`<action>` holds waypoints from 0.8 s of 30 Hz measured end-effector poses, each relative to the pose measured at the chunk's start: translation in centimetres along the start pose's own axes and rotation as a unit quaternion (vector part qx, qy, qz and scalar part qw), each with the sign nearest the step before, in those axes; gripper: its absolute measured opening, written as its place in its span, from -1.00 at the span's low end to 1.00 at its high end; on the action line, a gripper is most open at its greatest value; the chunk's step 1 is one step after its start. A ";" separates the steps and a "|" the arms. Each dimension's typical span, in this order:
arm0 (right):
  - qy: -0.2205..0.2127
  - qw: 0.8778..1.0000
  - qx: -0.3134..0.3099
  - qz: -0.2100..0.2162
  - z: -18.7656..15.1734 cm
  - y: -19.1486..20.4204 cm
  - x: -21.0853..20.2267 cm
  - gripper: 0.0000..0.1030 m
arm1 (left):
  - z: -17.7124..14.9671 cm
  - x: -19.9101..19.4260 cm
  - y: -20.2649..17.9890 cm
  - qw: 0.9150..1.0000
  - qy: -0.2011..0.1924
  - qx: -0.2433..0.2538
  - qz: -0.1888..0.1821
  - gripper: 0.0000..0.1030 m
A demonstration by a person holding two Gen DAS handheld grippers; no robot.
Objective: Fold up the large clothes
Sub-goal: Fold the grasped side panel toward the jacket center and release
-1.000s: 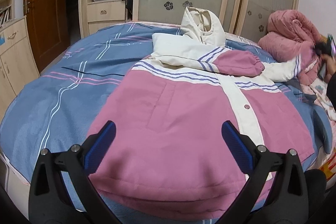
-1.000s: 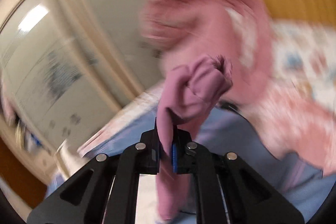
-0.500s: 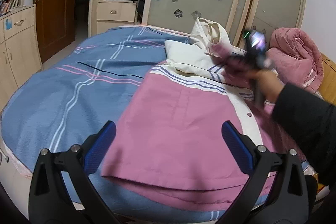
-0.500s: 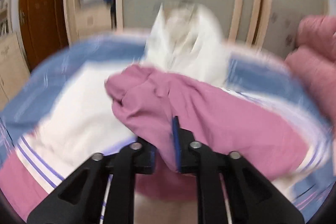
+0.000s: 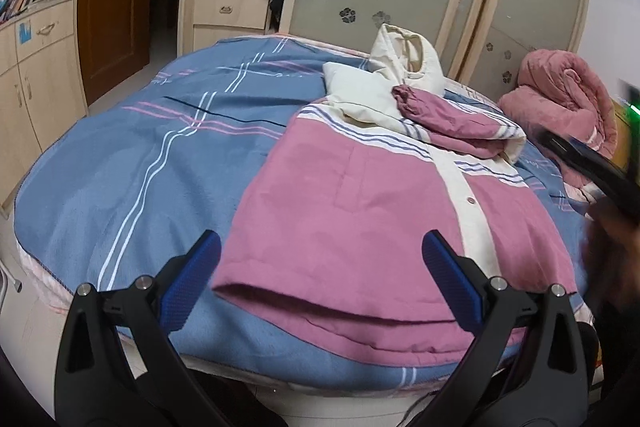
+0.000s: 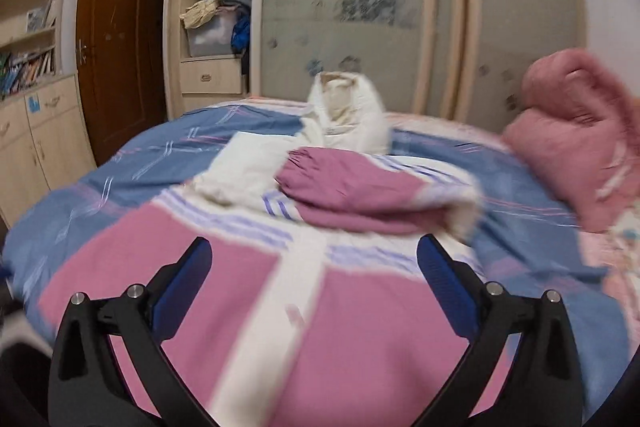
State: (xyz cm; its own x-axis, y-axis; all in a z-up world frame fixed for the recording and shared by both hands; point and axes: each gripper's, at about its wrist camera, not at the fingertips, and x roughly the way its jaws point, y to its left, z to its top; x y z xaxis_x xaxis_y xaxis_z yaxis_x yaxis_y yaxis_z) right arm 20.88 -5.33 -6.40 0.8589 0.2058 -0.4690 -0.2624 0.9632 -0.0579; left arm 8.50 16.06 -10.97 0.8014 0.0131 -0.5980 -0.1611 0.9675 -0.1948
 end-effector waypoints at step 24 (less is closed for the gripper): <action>-0.021 0.995 0.055 -0.084 -10.0 -3.9 -17.3 0.97 | -3.2 -9.8 -7.5 0.996 -0.025 0.088 0.010 0.96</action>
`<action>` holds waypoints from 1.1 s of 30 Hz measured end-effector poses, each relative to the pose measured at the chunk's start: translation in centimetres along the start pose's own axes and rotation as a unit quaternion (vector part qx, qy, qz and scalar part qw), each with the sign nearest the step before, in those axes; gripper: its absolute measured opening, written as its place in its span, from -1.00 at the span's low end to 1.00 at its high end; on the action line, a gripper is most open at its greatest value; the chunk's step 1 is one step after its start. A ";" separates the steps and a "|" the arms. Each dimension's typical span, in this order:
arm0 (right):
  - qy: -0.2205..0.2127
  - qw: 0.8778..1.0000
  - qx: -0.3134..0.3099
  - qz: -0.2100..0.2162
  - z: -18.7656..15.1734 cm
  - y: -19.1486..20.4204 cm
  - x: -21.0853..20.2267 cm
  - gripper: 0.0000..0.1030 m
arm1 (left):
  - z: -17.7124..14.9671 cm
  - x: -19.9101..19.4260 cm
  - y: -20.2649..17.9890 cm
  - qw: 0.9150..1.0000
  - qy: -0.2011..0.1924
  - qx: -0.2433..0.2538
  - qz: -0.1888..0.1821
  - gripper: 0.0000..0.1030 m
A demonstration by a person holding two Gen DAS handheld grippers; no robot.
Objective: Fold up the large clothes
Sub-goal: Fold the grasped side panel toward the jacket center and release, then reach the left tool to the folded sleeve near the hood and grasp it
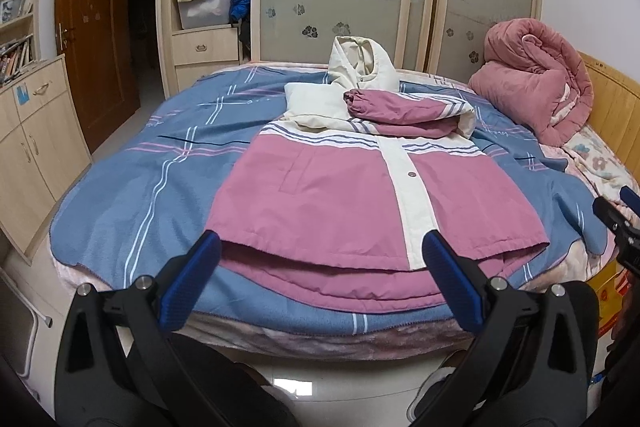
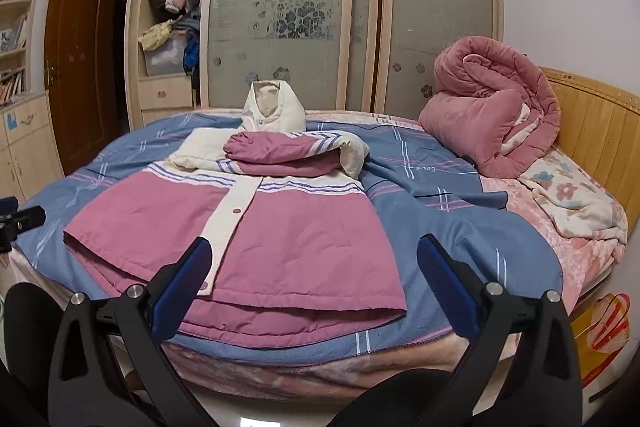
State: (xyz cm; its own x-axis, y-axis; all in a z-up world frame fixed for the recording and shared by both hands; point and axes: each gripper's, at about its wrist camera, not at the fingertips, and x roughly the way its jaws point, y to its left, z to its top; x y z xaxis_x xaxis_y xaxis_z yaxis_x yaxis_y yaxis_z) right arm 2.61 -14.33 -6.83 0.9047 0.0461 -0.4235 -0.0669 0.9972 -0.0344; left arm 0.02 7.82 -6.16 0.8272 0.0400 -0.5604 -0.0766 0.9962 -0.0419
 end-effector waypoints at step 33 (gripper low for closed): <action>0.001 1.000 0.018 0.025 -0.4 -1.0 1.2 0.97 | -0.2 0.9 -1.4 0.999 0.033 0.011 -0.012 0.96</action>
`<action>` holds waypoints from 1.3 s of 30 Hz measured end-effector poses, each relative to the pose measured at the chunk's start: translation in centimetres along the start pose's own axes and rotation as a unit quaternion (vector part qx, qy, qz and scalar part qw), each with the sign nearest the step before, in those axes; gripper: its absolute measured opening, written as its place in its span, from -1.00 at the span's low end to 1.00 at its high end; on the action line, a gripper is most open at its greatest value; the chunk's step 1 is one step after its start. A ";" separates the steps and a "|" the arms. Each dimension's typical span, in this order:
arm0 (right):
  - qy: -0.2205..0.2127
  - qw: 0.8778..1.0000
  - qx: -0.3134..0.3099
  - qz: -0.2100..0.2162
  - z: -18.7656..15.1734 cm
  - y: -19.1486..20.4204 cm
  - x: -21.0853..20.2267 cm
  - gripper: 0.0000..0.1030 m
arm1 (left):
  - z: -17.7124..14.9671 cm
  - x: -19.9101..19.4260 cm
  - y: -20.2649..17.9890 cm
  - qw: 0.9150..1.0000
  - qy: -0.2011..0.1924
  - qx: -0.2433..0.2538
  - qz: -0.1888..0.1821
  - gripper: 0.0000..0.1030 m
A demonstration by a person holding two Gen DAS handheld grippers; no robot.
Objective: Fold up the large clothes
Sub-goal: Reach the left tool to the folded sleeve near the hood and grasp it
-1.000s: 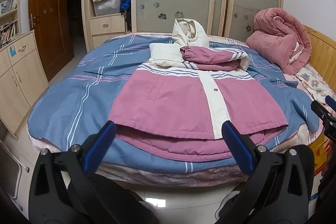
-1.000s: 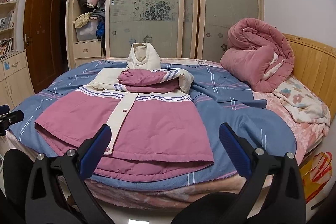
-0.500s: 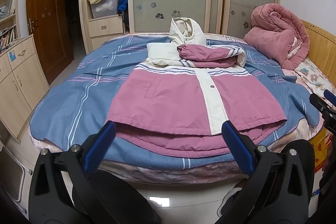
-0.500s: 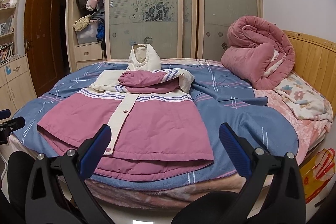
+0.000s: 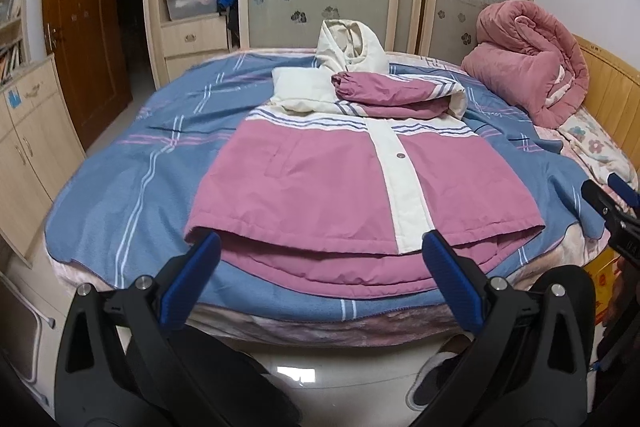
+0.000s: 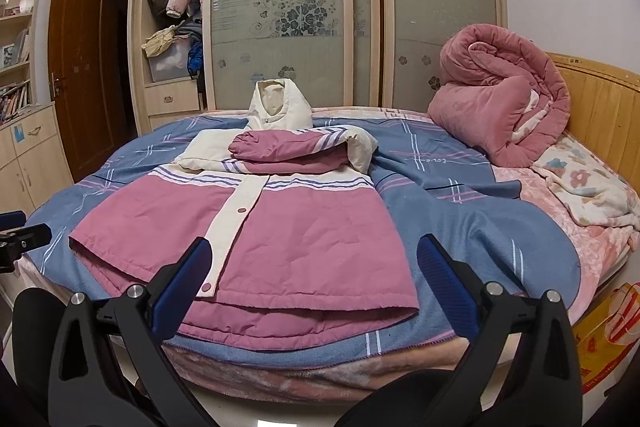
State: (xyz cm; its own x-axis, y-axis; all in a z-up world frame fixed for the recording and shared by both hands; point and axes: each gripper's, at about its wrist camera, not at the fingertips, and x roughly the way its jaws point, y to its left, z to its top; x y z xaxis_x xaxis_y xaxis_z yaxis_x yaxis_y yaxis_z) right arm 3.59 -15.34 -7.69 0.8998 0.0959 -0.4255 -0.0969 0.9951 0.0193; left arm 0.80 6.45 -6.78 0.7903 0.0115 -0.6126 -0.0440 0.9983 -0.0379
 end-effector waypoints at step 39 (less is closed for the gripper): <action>-0.035 0.988 0.084 0.126 -5.1 -4.0 8.9 0.97 | 23.2 46.5 1.2 0.874 0.214 -0.336 -0.280 0.70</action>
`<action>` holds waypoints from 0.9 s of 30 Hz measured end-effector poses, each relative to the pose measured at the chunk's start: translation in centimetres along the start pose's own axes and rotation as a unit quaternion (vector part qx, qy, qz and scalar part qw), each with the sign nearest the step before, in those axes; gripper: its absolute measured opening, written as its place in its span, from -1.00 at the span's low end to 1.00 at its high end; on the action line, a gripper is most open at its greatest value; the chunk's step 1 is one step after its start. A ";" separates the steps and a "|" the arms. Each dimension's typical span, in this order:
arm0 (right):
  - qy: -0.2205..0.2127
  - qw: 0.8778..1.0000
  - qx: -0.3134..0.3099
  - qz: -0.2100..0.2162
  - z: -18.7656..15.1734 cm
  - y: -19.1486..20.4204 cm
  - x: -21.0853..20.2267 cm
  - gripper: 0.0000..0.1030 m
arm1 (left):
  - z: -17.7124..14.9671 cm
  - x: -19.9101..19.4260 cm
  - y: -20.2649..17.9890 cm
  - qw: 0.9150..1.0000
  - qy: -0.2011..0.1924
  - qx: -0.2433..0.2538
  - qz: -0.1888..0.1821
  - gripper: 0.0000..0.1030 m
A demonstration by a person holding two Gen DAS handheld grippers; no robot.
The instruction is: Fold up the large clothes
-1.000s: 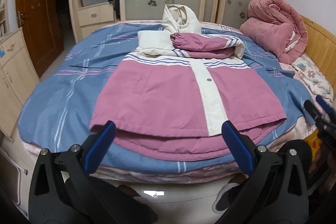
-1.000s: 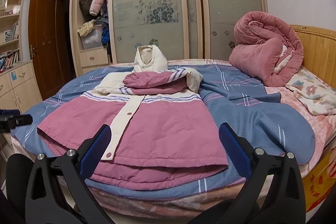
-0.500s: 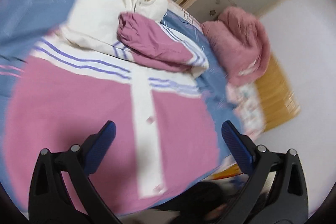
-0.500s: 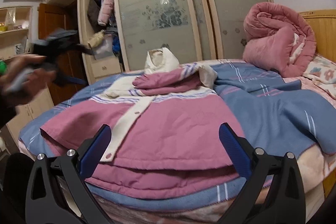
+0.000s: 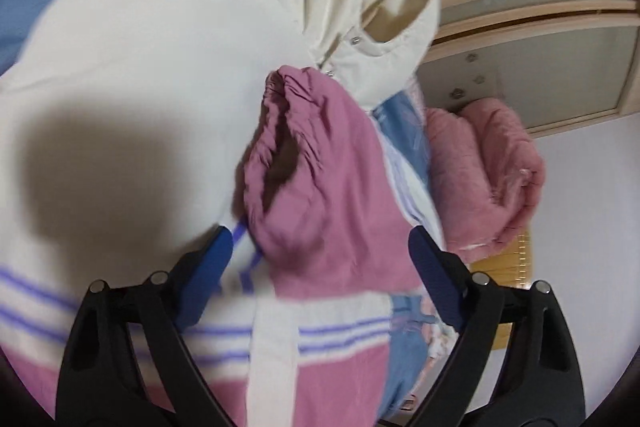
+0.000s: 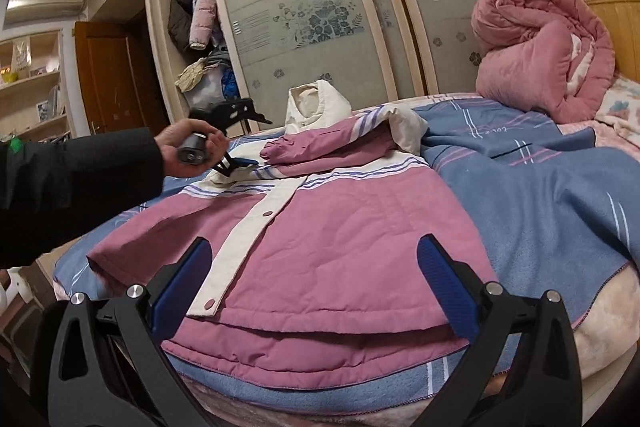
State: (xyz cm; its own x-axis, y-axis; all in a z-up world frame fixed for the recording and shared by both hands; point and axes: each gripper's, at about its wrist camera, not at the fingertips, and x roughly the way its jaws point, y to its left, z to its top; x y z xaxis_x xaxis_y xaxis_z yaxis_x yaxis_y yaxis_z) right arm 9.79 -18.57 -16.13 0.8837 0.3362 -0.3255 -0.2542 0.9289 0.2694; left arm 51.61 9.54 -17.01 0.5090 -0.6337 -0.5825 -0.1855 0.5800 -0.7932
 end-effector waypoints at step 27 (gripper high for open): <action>0.037 0.999 -0.009 -0.002 -0.4 1.2 2.7 0.97 | 3.7 -3.8 5.3 0.982 -0.093 0.123 0.111 -0.60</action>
State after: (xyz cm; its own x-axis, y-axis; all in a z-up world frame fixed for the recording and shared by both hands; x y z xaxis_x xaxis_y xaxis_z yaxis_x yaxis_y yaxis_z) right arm 11.72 -16.54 -17.03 0.8538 0.3419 -0.3925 -0.2580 0.9329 0.2513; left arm 51.80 16.98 -18.36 0.6271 -0.3870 -0.6760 -0.1126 0.8137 -0.5703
